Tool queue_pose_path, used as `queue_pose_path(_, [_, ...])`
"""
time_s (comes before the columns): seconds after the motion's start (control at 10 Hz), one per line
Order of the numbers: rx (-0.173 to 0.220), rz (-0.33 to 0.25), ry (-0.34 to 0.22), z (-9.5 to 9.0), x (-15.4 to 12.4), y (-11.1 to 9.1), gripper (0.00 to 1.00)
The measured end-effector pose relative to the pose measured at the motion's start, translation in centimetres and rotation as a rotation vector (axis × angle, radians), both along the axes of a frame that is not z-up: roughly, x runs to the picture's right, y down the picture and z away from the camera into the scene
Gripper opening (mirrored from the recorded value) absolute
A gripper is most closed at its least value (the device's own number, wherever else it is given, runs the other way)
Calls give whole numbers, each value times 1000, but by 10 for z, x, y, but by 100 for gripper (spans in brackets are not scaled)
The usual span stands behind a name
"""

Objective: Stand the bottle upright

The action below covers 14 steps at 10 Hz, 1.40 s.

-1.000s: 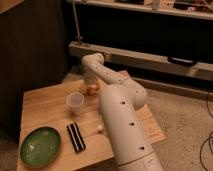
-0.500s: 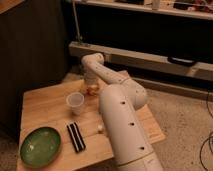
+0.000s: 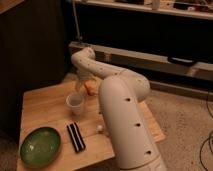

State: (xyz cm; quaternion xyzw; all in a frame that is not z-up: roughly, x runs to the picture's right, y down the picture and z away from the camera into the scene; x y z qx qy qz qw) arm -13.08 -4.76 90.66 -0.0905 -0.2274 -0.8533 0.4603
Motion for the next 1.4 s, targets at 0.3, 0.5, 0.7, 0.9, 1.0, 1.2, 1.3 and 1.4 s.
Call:
queue_pose_path(0.3, [44,97,-23,-35,43,1,80])
queue_pose_path(0.5, [58,165,-86,-55,92,15,80])
queue_pose_path(0.7, [47,214,-143,-74,130,32,80])
queue_pose_path(0.9, [42,235,-163,-82,143,38,80])
queue_pose_path(1.0, [42,234,-166,-83,142,39,80])
queue_pose_path(1.2, [45,186,-214,-80,130,39,80])
queue_pose_path(1.3, [48,124,-275,-80,119,41,80])
queue_pose_path(1.4, [56,14,-378,-82,103,46,80])
